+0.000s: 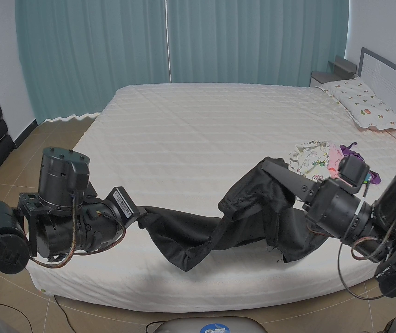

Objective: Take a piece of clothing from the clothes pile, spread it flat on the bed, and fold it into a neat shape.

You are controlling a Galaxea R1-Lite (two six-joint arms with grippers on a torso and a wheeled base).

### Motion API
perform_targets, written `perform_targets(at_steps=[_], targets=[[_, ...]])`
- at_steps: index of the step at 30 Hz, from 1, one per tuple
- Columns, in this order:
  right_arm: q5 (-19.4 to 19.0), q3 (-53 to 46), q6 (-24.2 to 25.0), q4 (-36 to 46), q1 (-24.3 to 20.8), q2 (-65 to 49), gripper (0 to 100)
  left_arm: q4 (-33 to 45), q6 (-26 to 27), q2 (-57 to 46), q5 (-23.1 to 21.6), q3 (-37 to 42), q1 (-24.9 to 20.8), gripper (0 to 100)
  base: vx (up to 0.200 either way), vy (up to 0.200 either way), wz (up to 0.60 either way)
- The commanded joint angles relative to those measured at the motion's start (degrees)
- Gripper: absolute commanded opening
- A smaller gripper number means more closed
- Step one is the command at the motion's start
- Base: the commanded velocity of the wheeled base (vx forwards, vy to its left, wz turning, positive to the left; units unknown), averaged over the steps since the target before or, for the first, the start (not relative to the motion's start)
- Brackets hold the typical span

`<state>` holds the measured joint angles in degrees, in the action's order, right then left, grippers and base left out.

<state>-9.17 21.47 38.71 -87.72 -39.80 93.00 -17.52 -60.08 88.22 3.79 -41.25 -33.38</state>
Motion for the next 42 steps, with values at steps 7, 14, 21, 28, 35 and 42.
perform_targets(at_steps=[7,14,21,28,35,42], targets=[[-1.1,11.8,1.4,10.2,1.5,-19.3,0,2.2,0.0,-7.6,2.7,-6.1,1.0,0,0.000,0.000,0.00],[-7.1,22.0,9.7,17.2,16.3,-10.6,0,2.1,0.0,-3.7,4.6,-10.3,2.3,0,0.000,0.000,0.00],[-8.3,32.0,8.8,16.8,21.4,3.3,0,1.7,-0.1,3.9,4.6,-14.7,5.1,0,0.086,0.000,0.00],[-8.2,37.3,2.2,16.9,21.2,11.5,0,1.4,-0.2,9.2,4.5,-18.5,7.3,0,0.200,0.000,0.00],[-8.1,37.5,-0.2,16.9,21.1,18.1,0,1.3,-0.2,15.7,4.5,-24.0,9.2,0,0.200,0.000,0.00],[-6.9,37.5,-2.2,16.2,21.2,23.8,0,1.6,-0.2,23.7,4.3,-29.7,9.6,0,0.200,0.000,0.00]])
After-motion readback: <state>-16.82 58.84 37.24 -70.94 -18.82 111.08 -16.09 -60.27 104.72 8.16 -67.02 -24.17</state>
